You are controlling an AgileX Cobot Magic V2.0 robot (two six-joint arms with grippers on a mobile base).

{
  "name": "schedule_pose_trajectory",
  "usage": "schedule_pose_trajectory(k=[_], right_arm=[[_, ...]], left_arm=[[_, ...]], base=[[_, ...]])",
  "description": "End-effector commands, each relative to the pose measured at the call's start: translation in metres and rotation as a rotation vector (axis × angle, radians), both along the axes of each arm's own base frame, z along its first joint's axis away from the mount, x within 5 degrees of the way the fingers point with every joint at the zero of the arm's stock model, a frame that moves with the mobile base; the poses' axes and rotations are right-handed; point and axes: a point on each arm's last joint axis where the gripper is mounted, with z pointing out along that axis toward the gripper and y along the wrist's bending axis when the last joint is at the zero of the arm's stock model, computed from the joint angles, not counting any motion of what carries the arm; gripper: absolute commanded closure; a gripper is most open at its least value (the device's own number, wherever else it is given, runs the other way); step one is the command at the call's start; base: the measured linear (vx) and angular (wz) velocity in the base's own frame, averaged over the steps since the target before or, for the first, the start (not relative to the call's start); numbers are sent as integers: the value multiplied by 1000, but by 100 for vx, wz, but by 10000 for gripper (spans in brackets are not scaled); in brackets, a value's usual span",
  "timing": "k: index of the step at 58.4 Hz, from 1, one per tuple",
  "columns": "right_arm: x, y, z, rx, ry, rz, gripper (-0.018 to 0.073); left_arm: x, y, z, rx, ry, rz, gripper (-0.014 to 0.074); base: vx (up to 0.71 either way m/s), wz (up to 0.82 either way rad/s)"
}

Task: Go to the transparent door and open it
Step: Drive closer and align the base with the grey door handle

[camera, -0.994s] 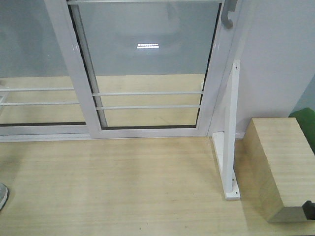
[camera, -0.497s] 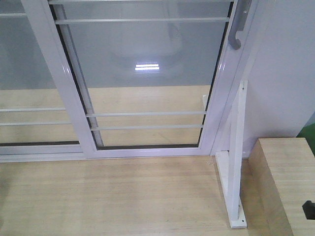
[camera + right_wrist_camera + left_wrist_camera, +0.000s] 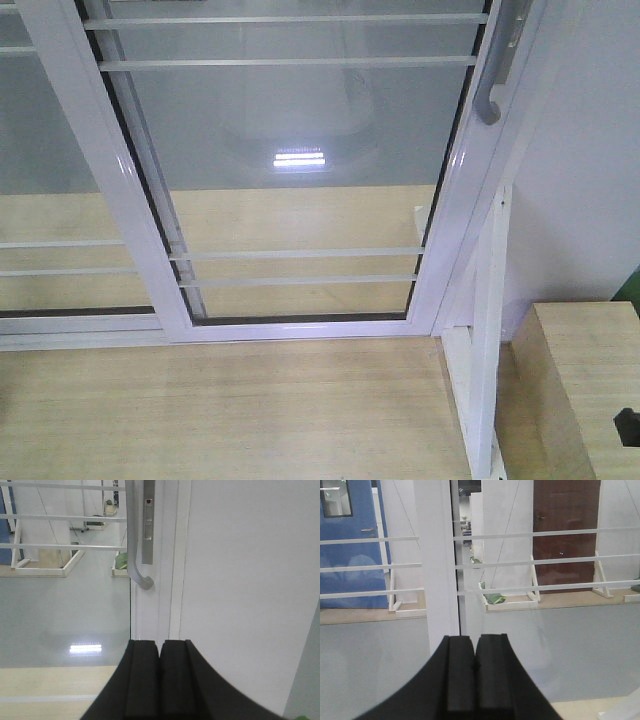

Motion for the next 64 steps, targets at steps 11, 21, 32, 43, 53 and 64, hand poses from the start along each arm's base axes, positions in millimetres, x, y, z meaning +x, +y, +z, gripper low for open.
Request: schedule_pose_trajectory(k=[11,21,32,43,53,64], right_arm=[[0,0,4,-10,-84,-4,567],[0,0,4,-10,-84,-4,567],[0,0,4,-10,-84,-4,567],[0,0,4,-10,-84,-4,567],[0,0,4,-10,-84,-4,567],[0,0,4,-10,-84,-4,567]], left_arm=[[0,0,-3,-10,-54,-7,602],[0,0,-3,-10,-54,-7,602],[0,0,-3,-10,-54,-7,602],[0,0,-3,-10,-54,-7,602],[0,0,-3,-10,-54,-7,602],[0,0,-3,-10,-54,-7,602]], base=[[11,2],[11,2],[10,3],[8,2],[7,2],[6,2]])
